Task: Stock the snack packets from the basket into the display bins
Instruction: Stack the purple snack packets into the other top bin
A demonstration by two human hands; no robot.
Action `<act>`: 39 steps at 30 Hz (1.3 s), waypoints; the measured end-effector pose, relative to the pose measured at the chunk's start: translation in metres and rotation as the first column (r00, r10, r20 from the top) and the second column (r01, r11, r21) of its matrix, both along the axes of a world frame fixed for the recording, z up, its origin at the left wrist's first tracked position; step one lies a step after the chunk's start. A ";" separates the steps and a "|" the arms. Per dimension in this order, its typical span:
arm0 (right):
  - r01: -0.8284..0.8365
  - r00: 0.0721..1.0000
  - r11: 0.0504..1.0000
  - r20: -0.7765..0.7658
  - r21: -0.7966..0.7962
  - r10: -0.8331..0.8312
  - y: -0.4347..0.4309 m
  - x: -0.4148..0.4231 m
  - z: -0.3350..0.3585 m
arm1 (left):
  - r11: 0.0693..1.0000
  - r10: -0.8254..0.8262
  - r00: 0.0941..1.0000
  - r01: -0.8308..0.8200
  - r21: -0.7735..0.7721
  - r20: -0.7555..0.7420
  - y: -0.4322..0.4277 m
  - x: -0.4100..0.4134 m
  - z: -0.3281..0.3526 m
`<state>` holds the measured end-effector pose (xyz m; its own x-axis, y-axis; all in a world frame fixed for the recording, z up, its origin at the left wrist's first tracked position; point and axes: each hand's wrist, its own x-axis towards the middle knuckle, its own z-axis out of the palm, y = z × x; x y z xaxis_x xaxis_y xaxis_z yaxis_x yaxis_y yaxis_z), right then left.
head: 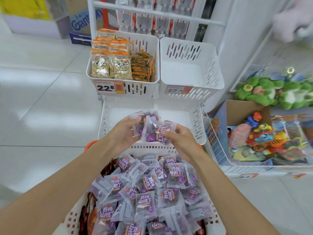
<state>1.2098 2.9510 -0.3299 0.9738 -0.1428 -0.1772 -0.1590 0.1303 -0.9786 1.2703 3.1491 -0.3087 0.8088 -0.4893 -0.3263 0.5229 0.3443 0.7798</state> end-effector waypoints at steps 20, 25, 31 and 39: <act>0.057 0.989 0.441 0.111 -0.896 0.097 -0.134 0.201 0.132 | 0.364 -0.701 0.458 -0.430 0.826 0.547 -0.115 0.188 0.078; -0.508 0.860 0.515 -0.375 -0.690 0.345 -0.125 0.250 0.095 | 0.423 -0.713 0.376 -0.442 0.791 0.591 -0.114 0.206 0.059; -0.625 0.779 0.562 -0.472 -0.542 0.413 -0.142 0.257 0.084 | 0.493 -0.674 0.355 -0.437 0.752 0.648 -0.111 0.209 0.047; -0.548 0.834 0.612 -0.426 -0.571 0.349 -0.134 0.251 0.080 | 0.523 -0.652 0.326 -0.460 0.717 0.684 -0.109 0.210 0.044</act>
<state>1.4607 2.8172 -0.2503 0.8798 0.1272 -0.4579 -0.2642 -0.6701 -0.6937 1.4802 3.0402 -0.2643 0.7583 -0.6042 0.2447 -0.6318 -0.5887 0.5041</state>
